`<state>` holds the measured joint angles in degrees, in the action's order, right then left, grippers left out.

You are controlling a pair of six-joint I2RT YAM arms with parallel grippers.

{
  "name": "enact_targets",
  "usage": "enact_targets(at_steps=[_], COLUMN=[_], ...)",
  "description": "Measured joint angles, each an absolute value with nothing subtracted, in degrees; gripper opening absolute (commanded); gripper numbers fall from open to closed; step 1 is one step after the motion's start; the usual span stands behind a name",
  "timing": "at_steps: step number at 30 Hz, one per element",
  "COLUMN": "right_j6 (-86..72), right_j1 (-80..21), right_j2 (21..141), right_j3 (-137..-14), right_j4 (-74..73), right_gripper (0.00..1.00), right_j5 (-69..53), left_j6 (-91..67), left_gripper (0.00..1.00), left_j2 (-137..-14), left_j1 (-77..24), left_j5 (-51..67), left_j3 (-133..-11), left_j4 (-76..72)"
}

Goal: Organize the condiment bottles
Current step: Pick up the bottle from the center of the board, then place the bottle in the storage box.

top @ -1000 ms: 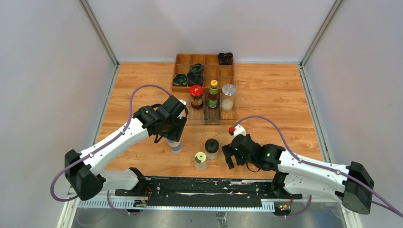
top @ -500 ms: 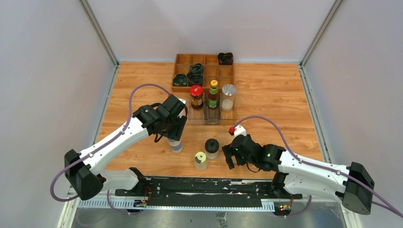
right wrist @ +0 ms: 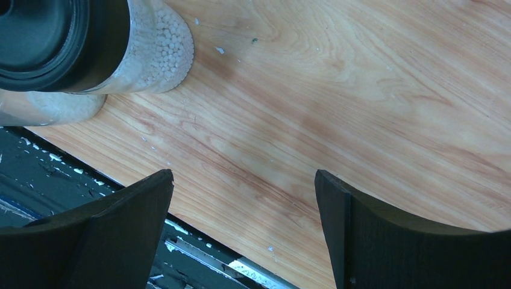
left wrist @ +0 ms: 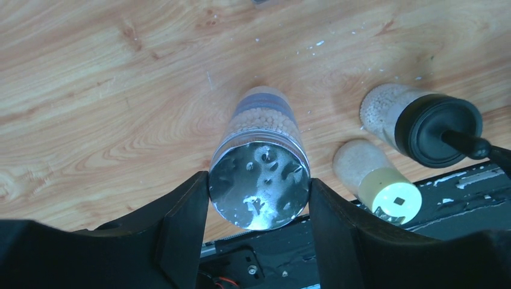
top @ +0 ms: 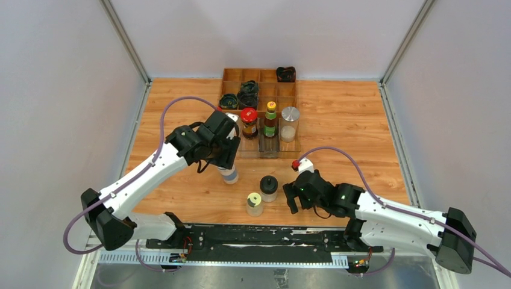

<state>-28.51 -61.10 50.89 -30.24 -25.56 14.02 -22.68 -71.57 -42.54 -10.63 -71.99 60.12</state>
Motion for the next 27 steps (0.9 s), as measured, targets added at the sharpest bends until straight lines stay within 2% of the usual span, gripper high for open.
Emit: enact_targets(at_steps=[27], right_j6=[-27.0], right_j1=[-61.1], right_j2=[45.0], right_j3=[-35.6], right_j4=[-34.5], right_gripper=[0.93], right_j5=[19.6], left_j6=[-17.9], left_gripper=[0.42], left_j2=[-88.4], left_j1=[-42.4], left_j5=[-10.9], left_j3=[-98.7], left_j4=[70.3])
